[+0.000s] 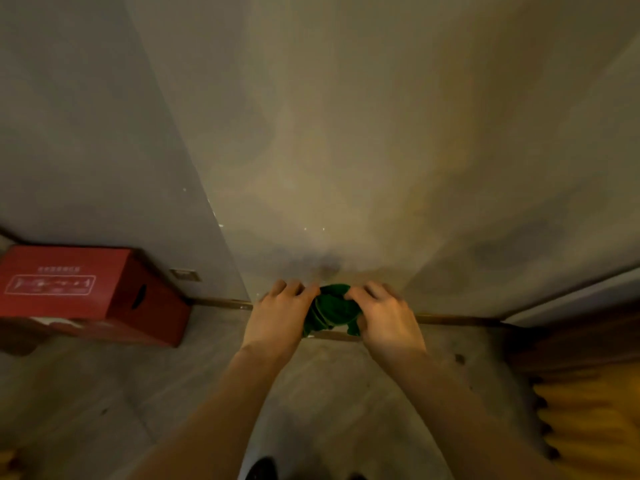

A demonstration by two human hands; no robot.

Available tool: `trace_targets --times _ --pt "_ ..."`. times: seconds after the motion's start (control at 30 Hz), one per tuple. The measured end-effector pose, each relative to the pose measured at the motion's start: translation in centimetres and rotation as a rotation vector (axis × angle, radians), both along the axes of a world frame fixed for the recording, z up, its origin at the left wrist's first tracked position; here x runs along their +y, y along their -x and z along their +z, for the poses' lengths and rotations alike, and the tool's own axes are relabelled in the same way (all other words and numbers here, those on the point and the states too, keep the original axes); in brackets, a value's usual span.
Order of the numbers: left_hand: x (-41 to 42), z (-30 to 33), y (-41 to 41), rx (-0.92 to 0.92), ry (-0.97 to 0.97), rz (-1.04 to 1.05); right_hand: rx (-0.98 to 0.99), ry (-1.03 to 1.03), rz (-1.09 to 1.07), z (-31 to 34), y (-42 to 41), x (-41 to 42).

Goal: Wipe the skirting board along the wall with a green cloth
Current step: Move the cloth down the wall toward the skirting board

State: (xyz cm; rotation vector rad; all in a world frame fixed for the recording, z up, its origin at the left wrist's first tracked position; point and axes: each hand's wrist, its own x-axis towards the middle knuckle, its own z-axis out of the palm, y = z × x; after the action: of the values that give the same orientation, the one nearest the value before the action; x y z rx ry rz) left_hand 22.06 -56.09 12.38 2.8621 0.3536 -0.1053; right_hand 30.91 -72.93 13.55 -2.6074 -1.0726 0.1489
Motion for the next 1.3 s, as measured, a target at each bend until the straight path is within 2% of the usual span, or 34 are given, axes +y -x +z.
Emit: trace_targets --times 0.23,0.63,1.1,1.3 --pt "-0.6 -9.1 0.2 0.079 0.041 0.006 0.099 0.026 -0.005 -10.3 0.7 -0.6" --pt "-0.5 -29.4 0.8 0.106 0.096 -0.036 0.183 0.052 -0.003 -29.4 0.8 -1.1" --pt "-1.0 -52.7 0.7 0.113 0.095 -0.100 0.154 0.063 -0.035 -52.7 1.5 -2.2" --pt "-0.4 -60.6 -0.3 0.093 0.013 -0.158 0.155 0.016 -0.016 -60.6 0.8 -1.8"
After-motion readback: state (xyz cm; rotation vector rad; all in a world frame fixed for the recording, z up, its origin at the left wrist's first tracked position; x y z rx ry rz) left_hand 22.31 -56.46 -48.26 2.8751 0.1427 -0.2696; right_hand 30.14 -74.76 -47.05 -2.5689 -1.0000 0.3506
